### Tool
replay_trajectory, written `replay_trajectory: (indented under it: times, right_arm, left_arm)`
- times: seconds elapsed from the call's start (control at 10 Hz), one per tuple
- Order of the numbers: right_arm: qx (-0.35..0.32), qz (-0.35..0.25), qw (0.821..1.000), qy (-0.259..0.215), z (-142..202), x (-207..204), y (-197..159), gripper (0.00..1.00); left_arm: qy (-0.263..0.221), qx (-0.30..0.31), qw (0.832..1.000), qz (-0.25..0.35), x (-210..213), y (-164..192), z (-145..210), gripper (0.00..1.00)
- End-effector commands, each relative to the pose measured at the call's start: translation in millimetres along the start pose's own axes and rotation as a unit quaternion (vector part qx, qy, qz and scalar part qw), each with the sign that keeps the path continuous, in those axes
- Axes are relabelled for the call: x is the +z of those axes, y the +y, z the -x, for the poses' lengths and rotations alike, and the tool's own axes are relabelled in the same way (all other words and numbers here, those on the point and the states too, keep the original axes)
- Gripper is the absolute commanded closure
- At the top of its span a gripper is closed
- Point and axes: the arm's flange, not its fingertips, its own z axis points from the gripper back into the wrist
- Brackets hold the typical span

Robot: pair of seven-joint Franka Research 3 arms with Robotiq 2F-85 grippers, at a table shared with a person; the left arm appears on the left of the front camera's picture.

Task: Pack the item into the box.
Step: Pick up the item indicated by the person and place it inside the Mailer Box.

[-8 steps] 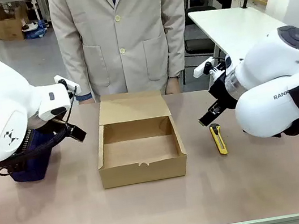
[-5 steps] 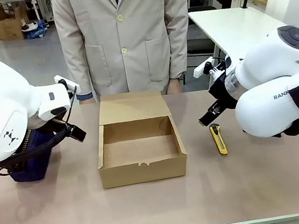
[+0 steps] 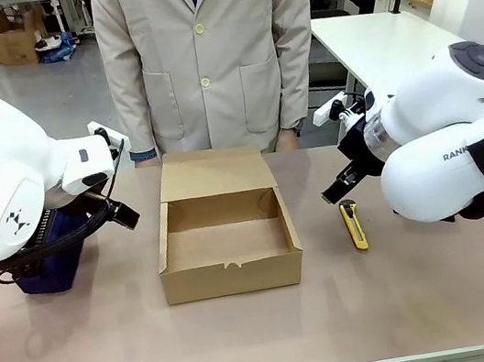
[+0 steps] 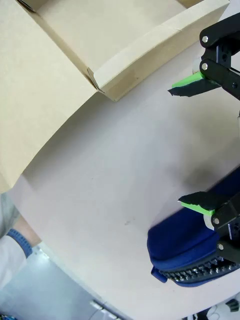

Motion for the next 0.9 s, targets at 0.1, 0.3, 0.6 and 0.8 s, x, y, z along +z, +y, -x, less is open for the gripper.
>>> replay_trajectory:
  times: [0.1,0.3,0.6,0.8]
  right_arm:
    - [0.000,0.000,1.000,0.000,0,0,0,0.00]
    - [0.032,-0.007,0.999,-0.014,1,26,1,0.00]
    - [0.056,0.100,0.989,-0.094,48,168,-6,0.00]
    - [0.040,0.119,0.987,-0.097,73,184,3,0.00]
  left_arm:
    - [0.000,0.000,1.000,0.000,0,0,0,0.00]
    - [0.000,0.000,1.000,0.000,0,0,0,0.00]
    - [-0.111,-0.056,0.992,-0.003,168,-12,29,0.00]
    - [-0.158,-0.013,0.985,-0.066,211,-23,51,0.00]
